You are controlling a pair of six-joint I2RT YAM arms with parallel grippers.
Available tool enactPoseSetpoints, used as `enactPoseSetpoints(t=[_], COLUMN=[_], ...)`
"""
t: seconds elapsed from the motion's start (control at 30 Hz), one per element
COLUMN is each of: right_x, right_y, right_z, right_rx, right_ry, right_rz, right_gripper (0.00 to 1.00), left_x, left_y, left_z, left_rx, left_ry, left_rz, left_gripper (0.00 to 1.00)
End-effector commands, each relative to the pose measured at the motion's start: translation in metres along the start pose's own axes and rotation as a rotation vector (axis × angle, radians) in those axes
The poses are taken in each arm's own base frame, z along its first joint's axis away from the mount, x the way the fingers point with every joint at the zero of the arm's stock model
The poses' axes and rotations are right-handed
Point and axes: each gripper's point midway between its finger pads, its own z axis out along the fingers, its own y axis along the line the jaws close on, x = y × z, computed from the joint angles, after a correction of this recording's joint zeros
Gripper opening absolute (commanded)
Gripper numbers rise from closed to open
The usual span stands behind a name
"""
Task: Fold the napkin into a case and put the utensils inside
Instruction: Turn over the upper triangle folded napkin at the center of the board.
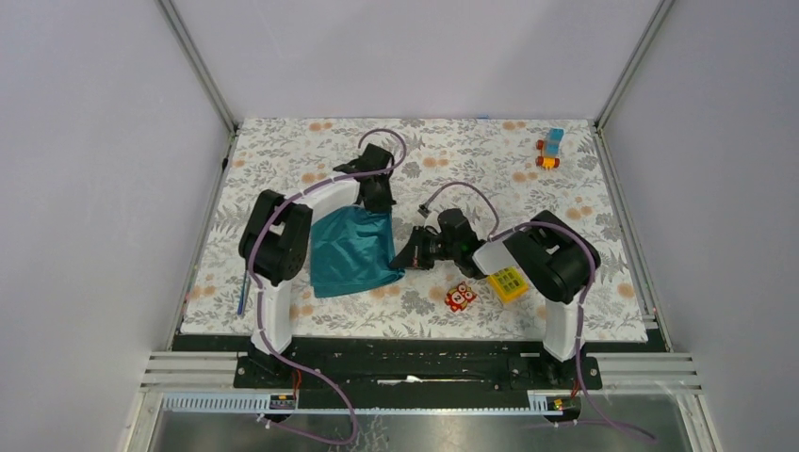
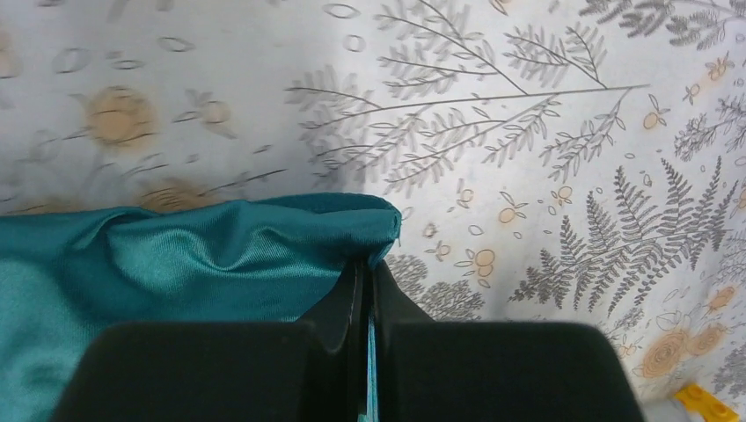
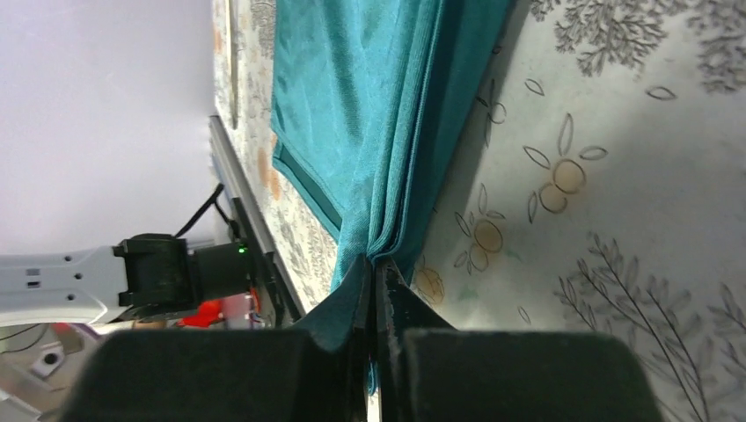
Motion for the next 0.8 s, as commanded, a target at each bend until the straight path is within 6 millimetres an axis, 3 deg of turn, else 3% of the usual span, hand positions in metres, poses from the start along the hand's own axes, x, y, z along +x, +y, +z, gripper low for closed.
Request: enactPoseSetpoints(t=[0.0,0.07,0.17,0.23,0.33,0.47,0.6,0.67,0.77], right_x=[0.047,0.042,0.033,0.023,0.012,-0.009,-0.039,-0.055,-0.081], right_y=[-0.014,-0.019,-0.022,-0.022,-0.023,-0.019,-0.013,-0.017,-0.018], right_z=[-0.023,-0.028,-0.040,-0.052,-0.066,-0.073,-0.061,-0.050,-0.036], right_rx=[0.096,0.154,0.254,0.316,0.382,0.390,0.345,0.335,0.313], right_ry=[0.155,0.129,0.098,0.064,0.045,0.004,-0.014,-0.021,-0.052], right_rz=[-0.039,-0.056,-0.102,-0.125,-0.143,-0.144,-0.122,-0.104,-0.087], right_gripper=[0.06,0.12,0.30,0.43,0.57,0.66,0.68,0.67,0.61], left_x=[-0.073,-0.070,-0.064,-0.056,-0.046,-0.025,0.010,0.039,0.073], left_y=[-0.038,-0.047,-0.061,-0.073,-0.088,-0.083,-0.041,-0.024,-0.017], left_z=[0.001,-0.002,-0.014,-0.032,-0.075,-0.126,-0.151,-0.155,-0.167], left_rx=[0.078,0.106,0.164,0.233,0.343,0.402,0.329,0.327,0.396], left_ry=[-0.278,-0.256,-0.201,-0.154,-0.115,-0.083,-0.043,0.004,0.042], left_rz=[0.026,0.045,0.073,0.090,0.121,0.170,0.160,0.123,0.034], left_gripper=[0.05,0.14,0.36,0.51,0.66,0.71,0.72,0.72,0.68])
